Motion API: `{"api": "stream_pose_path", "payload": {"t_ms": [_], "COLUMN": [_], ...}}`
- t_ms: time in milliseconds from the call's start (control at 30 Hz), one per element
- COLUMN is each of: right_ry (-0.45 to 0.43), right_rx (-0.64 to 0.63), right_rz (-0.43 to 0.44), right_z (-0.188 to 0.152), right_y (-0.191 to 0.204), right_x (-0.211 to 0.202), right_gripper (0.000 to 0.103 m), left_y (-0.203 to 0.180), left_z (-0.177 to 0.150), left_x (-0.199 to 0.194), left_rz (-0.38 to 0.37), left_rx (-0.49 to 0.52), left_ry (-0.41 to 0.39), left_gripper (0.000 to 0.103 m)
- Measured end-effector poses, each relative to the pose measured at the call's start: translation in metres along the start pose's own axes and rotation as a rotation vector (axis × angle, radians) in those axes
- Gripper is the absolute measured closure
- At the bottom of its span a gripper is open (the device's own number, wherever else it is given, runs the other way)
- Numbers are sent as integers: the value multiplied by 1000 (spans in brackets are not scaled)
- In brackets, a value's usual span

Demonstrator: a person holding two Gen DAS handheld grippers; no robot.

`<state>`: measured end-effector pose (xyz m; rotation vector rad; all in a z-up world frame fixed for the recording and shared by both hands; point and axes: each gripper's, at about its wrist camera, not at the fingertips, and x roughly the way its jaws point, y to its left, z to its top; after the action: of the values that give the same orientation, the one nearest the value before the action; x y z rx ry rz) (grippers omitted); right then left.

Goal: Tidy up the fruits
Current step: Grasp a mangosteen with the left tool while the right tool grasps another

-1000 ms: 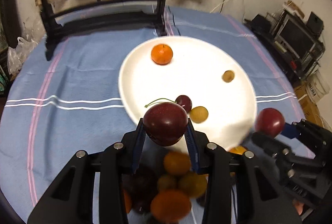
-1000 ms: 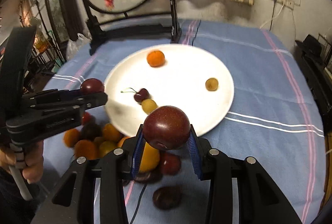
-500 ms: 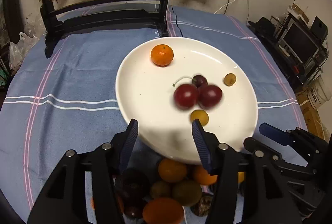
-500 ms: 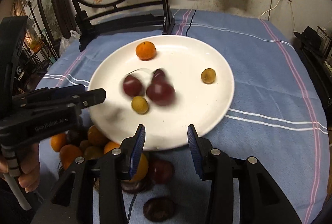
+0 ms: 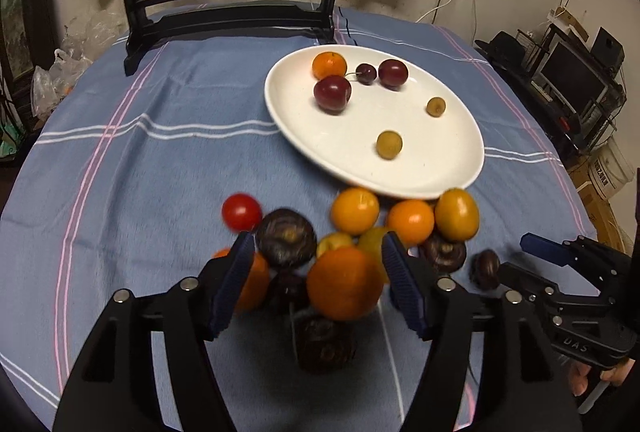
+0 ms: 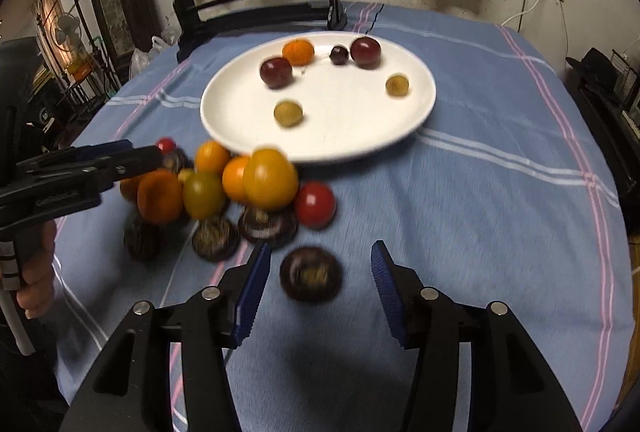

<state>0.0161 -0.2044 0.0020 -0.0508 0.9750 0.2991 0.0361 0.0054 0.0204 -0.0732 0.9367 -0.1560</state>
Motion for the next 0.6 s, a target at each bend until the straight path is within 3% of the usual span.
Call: {"api": "stream_pose_path", "payload": {"t_ms": [333,367,400,600], "right_ry": [49,45,33,13], "right_rx": [26,27,26,59], "right_rz": [-22,-30,-32,3], "right_z": [-8,-8,-9,-12], "right_y": [2,2,2,-5], "right_x": [30,31,30,26], "right_gripper": [50,54,65,65], "left_y": [9,9,8,1], "left_z": [-37,-40,-43,-56], "left_x": [-10,-10,-9,-2], "left_rz": [-8,-8,-8,-8], "left_rx": [-8,-5,-1,14], "left_ry": [22,27,35,72], "left_gripper": [31,31,31,31]}}
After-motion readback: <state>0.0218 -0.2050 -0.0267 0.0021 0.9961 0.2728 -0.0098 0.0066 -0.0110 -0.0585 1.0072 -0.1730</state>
